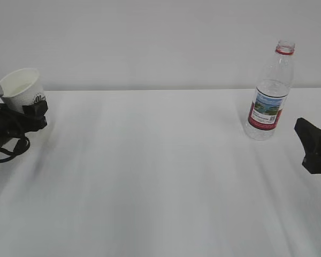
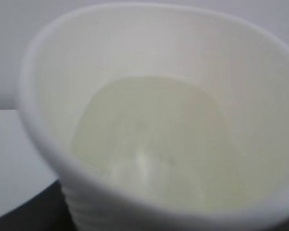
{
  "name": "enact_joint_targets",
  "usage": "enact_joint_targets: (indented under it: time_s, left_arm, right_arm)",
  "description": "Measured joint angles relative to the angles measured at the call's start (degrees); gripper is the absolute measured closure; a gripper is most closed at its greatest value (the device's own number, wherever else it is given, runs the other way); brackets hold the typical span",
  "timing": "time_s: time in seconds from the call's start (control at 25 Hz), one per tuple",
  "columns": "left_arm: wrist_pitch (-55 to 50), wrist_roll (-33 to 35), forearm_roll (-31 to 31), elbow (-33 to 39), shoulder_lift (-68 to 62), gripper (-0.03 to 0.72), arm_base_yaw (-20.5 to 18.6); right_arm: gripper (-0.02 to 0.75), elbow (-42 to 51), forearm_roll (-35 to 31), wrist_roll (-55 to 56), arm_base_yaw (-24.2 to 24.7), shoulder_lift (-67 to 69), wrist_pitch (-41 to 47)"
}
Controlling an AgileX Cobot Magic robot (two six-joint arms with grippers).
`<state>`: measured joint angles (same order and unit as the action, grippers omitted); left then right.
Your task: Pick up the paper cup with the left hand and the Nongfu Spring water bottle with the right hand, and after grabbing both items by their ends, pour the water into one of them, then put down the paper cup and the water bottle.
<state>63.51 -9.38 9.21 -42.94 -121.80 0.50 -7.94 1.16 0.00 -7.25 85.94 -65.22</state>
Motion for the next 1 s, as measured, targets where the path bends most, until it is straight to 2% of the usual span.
enact_joint_targets:
  time_s: [0.72, 0.84, 1.0]
  left_arm:
    - [0.6, 0.3, -1.6, -0.1, -4.1, 0.235, 0.0]
    - [2.0, 0.3, -1.6, -0.5, -5.2, 0.211, 0.0]
    - [2.5, 0.3, -1.6, -0.5, -5.4, 0.135, 0.0]
  right_arm:
    - [0.186, 0.0, 0.0, 0.0, 0.0, 0.0, 0.0]
    - [0.186, 0.0, 0.0, 0.0, 0.0, 0.0, 0.0]
    - [0.186, 0.0, 0.3, 0.0, 0.0, 0.0, 0.0]
